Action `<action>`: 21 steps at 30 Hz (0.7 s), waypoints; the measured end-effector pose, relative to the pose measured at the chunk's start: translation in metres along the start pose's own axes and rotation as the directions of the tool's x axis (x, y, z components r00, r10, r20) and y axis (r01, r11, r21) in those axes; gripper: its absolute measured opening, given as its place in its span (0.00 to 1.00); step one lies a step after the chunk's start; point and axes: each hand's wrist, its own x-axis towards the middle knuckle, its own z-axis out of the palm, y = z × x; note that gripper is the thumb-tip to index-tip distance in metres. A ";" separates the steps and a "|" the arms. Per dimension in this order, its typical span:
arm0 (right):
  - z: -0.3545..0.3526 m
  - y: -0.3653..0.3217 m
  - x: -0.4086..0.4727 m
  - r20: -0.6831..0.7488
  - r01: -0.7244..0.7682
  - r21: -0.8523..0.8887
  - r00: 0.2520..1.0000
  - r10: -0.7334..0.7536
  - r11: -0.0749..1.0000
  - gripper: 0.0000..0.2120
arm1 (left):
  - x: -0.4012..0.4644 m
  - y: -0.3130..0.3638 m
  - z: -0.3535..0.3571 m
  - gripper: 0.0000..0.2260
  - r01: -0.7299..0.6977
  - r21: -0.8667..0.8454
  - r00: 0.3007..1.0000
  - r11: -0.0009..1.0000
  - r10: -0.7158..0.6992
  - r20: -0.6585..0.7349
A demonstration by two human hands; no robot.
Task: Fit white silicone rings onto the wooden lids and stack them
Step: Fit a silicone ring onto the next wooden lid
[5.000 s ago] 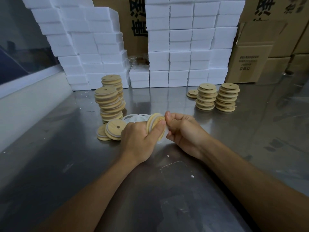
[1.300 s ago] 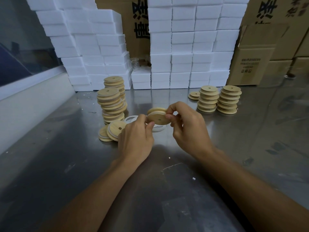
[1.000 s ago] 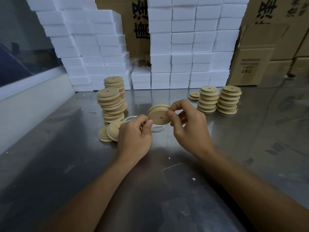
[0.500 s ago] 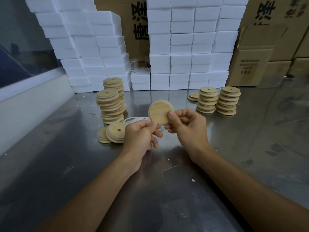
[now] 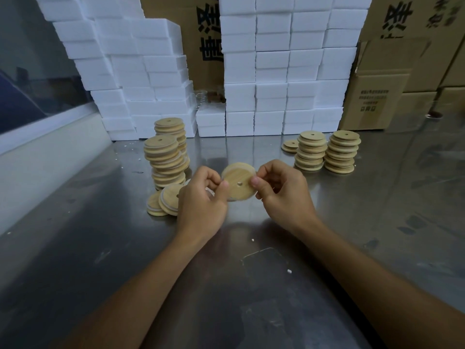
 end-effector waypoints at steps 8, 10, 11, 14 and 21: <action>-0.001 -0.002 -0.005 0.118 0.234 -0.229 0.970 -0.212 0.945 0.04 | -0.001 0.012 -0.015 0.04 -0.398 0.304 0.917 0.866 0.378 0.124; -0.002 -0.003 -0.004 0.119 0.258 -0.245 0.965 -0.235 0.934 0.03 | -0.001 0.015 -0.017 0.04 -0.444 0.362 0.895 0.820 0.422 0.143; -0.002 -0.003 -0.004 0.115 0.263 -0.249 0.964 -0.241 0.932 0.04 | -0.001 0.015 -0.017 0.04 -0.447 0.374 0.893 0.813 0.425 0.145; 0.001 -0.003 -0.005 0.080 0.224 -0.213 0.974 -0.212 0.951 0.05 | 0.000 0.011 -0.016 0.05 -0.356 0.348 0.934 0.867 0.337 0.116; 0.006 0.000 -0.005 0.037 0.025 -0.042 0.999 -0.024 0.999 0.07 | 0.008 0.011 -0.012 0.10 0.058 0.139 0.997 0.989 -0.050 -0.056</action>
